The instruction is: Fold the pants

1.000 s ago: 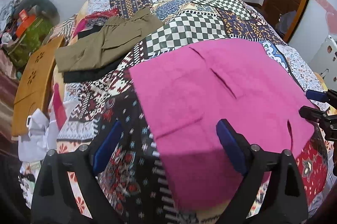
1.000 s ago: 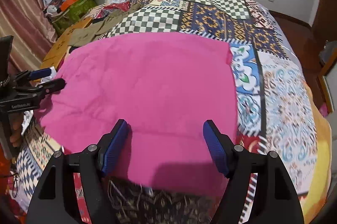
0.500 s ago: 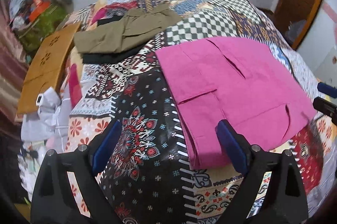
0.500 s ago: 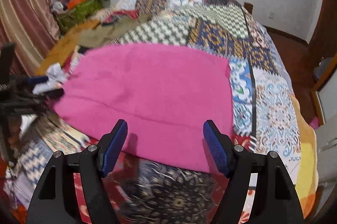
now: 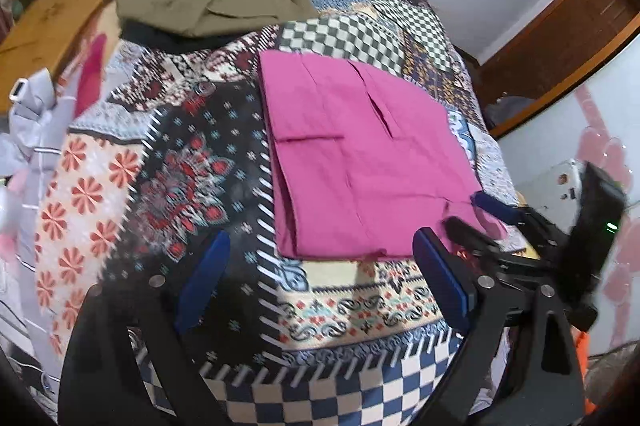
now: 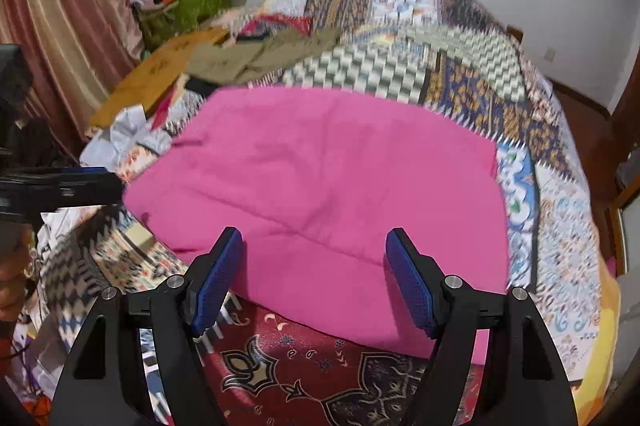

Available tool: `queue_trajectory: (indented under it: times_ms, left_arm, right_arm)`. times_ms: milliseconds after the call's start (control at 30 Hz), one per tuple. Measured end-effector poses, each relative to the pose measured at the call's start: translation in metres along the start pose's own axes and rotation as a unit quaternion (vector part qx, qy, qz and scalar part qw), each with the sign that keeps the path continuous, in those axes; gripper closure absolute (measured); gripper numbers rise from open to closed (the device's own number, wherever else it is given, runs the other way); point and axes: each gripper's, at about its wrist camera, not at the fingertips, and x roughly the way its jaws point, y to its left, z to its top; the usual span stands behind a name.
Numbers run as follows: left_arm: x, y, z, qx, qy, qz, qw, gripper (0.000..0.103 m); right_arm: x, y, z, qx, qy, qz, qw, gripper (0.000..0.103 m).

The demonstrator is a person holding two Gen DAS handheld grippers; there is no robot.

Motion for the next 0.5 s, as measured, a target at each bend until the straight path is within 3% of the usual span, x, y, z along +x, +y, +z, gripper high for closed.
queue_trajectory:
  times_ms: [200, 367, 500]
  left_arm:
    - [0.012, -0.004, -0.011, -0.023, 0.040, -0.057, 0.9973, 0.010]
    - [0.017, -0.005, -0.020, -0.034, 0.030, -0.074, 0.9962, 0.005]
    - [0.022, 0.006, -0.014, -0.085, 0.032, -0.126, 0.9879, 0.001]
  right_arm:
    - [0.006, -0.002, -0.009, 0.015, 0.016, 0.006, 1.000, 0.030]
    - [0.004, 0.000, -0.012, 0.002, 0.012, 0.007, 1.000, 0.029]
    - [0.006, -0.001, -0.012, 0.001, 0.010, 0.014, 1.000, 0.028]
